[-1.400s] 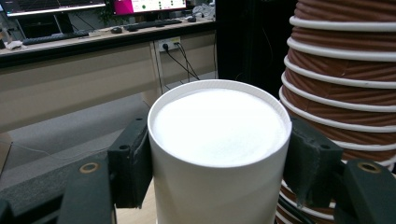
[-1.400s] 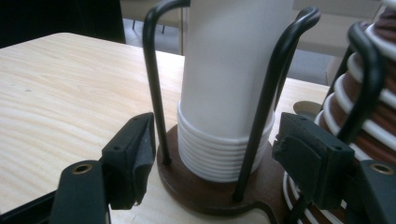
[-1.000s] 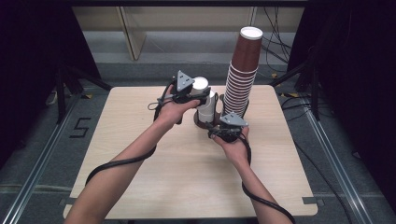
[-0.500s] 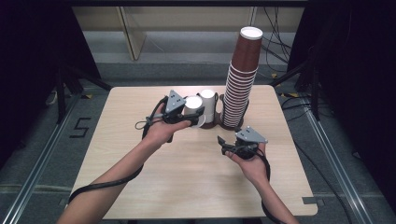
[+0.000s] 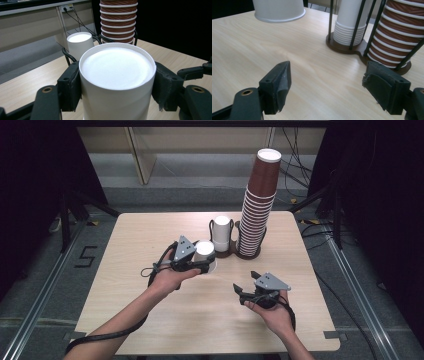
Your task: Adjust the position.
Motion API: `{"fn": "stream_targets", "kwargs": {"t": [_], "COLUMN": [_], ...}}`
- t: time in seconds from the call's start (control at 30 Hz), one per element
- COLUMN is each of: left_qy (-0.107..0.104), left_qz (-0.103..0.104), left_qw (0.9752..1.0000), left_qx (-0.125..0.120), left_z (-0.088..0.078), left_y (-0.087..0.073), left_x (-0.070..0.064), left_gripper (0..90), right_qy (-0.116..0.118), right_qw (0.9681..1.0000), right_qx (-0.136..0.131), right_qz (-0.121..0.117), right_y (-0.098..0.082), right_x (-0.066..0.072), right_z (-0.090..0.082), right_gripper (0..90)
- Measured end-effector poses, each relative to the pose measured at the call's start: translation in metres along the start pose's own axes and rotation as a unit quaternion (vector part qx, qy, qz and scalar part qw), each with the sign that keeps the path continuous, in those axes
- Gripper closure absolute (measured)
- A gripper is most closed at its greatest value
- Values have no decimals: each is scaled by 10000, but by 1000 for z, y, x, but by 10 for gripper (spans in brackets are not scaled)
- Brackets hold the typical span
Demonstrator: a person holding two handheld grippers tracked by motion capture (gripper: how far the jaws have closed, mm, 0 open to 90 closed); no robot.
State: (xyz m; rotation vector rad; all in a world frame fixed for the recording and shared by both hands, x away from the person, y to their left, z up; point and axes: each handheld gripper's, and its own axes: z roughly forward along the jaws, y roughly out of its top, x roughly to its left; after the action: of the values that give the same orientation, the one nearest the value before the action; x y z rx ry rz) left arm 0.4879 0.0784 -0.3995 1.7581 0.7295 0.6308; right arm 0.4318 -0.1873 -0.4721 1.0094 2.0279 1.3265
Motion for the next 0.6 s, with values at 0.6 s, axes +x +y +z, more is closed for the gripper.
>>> {"fn": "stream_targets", "kwargs": {"t": [0.6], "left_qy": [-309], "left_qz": [107], "left_qw": [9991], "left_qx": [274], "left_z": [-3], "left_y": [-27], "left_x": [-29], "left_gripper": [324], "right_qy": [380], "right_qw": [9989], "right_qx": [-252], "right_qz": [-95], "right_y": [6], "right_x": [28], "right_z": [-2], "right_gripper": [203]}}
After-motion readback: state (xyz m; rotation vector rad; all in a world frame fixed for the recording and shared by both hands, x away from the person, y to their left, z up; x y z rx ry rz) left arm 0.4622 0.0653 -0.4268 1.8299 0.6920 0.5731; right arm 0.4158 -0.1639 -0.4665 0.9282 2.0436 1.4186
